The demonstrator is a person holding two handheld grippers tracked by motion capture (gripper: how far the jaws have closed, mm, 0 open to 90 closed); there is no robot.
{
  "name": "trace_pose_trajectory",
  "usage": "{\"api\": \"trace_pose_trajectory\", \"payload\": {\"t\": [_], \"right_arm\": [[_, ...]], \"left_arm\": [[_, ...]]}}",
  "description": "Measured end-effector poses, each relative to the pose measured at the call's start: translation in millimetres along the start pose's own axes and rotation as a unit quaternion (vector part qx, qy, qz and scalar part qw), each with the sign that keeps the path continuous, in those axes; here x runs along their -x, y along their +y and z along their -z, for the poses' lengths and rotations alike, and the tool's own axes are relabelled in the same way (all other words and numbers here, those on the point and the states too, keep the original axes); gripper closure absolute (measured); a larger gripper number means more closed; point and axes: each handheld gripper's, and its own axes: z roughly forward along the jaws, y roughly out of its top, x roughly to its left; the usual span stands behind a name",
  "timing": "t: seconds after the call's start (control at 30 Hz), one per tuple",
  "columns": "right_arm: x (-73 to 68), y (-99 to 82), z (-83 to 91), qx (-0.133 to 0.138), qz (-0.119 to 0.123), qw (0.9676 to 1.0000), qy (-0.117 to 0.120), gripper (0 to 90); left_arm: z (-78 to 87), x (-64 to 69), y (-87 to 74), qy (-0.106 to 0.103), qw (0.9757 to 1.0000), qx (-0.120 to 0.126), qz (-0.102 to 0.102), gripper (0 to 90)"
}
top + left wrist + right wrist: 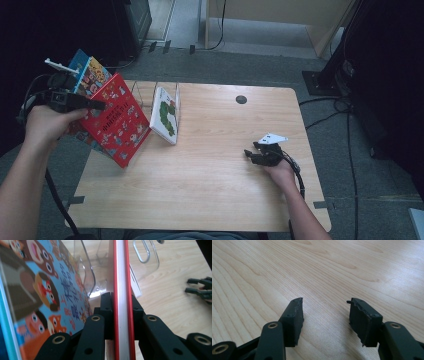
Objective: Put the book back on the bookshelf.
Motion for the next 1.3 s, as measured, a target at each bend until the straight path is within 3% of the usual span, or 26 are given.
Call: {"api": "trace_pose_trajectory", "payload": {"t": [0.47,0.77,1.07,1.2,1.3], "right_arm": [[0.2,0.1,-0.1,-0.001,-0.001,1.0000,0.001,45.0],[0.5,0.4,-0.3,-0.001,-0.001,1.0000,0.000,45.1],[0.6,0.4,-0.3,-0.002,-0.001,1.0000,0.001,45.1],[0.7,0.5,-0.4,-0.002,-0.001,1.0000,0.001,45.2],[0.7,0.5,-0.4,-0.001,0.000,1.0000,0.002,45.4]], "left_arm": [[-27.4,-4.1,22.0,0.019,0.9994,0.016,0.026,80.3],[-39.4,-2.5,36.0,0.024,0.9988,0.021,0.036,80.3],[-48.6,-4.7,41.9,0.042,0.9978,0.026,0.045,80.3],[-48.9,-7.4,43.5,0.037,0.9980,0.018,0.048,80.2],[-50.6,-6.0,46.3,0.026,0.9988,-0.006,0.040,79.5]]}}
